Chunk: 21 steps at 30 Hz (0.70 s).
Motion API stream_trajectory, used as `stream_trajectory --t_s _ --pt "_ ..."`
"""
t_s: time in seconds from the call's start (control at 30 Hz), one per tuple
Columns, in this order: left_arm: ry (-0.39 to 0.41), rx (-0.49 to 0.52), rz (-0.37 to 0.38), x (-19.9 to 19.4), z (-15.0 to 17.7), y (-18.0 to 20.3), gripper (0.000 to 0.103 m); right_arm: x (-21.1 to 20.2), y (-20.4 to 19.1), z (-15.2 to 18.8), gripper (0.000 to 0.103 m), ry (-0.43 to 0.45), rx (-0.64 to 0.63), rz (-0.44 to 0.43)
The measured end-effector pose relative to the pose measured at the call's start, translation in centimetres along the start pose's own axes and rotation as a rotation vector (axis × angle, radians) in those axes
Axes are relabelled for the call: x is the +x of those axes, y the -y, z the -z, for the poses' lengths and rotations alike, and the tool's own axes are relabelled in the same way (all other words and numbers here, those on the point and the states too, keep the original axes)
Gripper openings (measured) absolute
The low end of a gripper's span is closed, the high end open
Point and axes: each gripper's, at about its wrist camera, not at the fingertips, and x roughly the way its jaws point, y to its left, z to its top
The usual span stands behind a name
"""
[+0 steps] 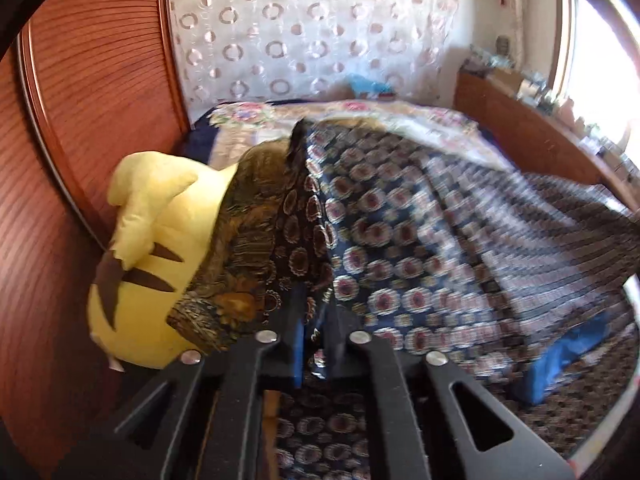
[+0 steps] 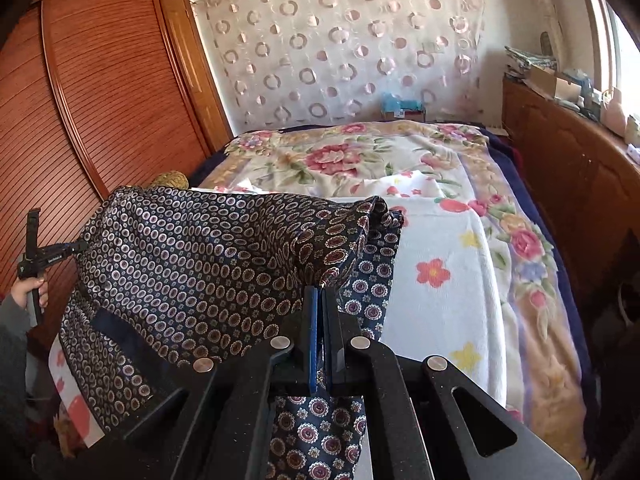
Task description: Fold small clothes
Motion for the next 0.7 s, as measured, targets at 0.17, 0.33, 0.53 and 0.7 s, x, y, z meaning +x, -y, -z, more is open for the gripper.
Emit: stream_trajectory --t_s 0.17,0.33,0.53,0.7 --pt "0.069 -0.029 0.124 -4.3 -0.1 0.9 0.004 -1.4 1.3 0.3 0.002 0.064 0.058 -0.018" --pt "0.074 -0.032 0.156 -6.6 1.0 0.7 0.004 -2.6 2.2 1.3 0.001 0.07 0.069 -0.015" --pt "0.026 -0.051 0.162 -6.8 5.5 0.3 0.004 -3.4 2.2 4.6 0.001 0.01 0.052 0.002" --pt "-0.021 -0.092 0.139 -5.6 8.8 -0.5 0.004 -4.1 2.5 7.0 0.001 -0.022 0.088 -0.008"
